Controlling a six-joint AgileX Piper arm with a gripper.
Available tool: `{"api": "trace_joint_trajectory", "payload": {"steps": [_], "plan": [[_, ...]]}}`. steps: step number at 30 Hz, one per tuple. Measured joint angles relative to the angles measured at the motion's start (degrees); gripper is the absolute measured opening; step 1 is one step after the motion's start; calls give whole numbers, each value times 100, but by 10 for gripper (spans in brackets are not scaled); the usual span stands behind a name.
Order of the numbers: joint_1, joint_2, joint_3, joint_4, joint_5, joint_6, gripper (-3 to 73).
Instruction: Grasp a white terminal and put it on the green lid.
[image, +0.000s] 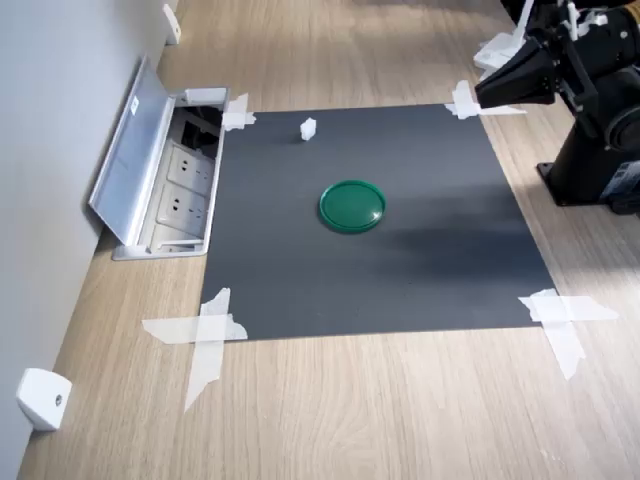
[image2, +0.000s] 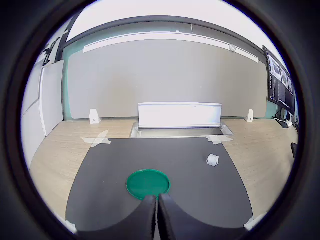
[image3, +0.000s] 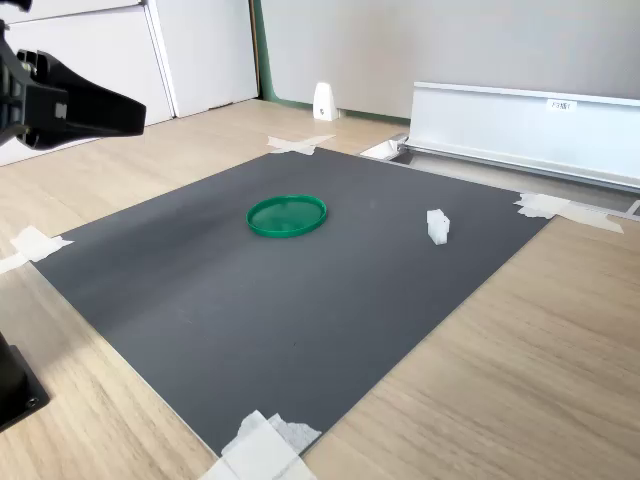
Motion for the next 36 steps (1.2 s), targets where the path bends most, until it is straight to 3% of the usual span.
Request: {"api": "trace_joint_trajectory", "payload": {"steps": [29,36], "plan": [[0,18,-68,0,6,0,-9],[0,906,-742,0,101,0,-9]]}}
